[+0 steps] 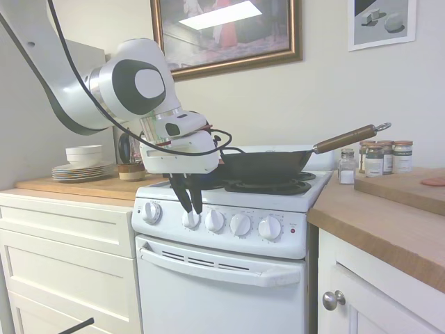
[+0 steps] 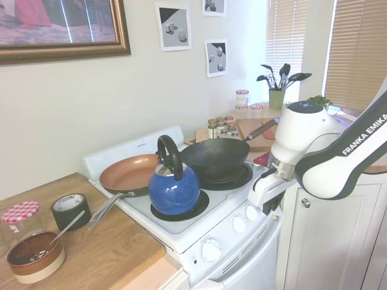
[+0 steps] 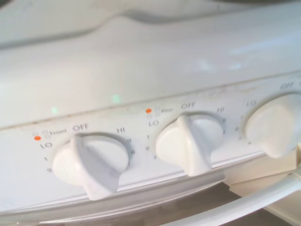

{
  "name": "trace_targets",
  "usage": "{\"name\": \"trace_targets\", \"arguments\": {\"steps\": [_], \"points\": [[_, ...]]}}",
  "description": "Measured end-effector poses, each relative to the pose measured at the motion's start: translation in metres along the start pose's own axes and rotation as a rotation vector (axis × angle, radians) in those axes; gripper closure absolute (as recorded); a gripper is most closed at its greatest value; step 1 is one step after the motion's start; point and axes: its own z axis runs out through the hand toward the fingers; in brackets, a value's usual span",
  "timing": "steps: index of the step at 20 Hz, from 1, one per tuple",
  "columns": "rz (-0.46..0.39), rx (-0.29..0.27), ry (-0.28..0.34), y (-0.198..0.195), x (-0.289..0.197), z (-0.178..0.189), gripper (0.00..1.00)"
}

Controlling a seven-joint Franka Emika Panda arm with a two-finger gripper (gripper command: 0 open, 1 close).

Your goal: Turn on the stove on the top right

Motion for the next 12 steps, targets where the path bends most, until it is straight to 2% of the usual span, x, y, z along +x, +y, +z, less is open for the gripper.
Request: {"name": "trace_targets", "arguments": {"steps": [12], "points": [[-0.007, 0.016, -0.001, -0.005, 0.0, -0.032, 0.0]]}}
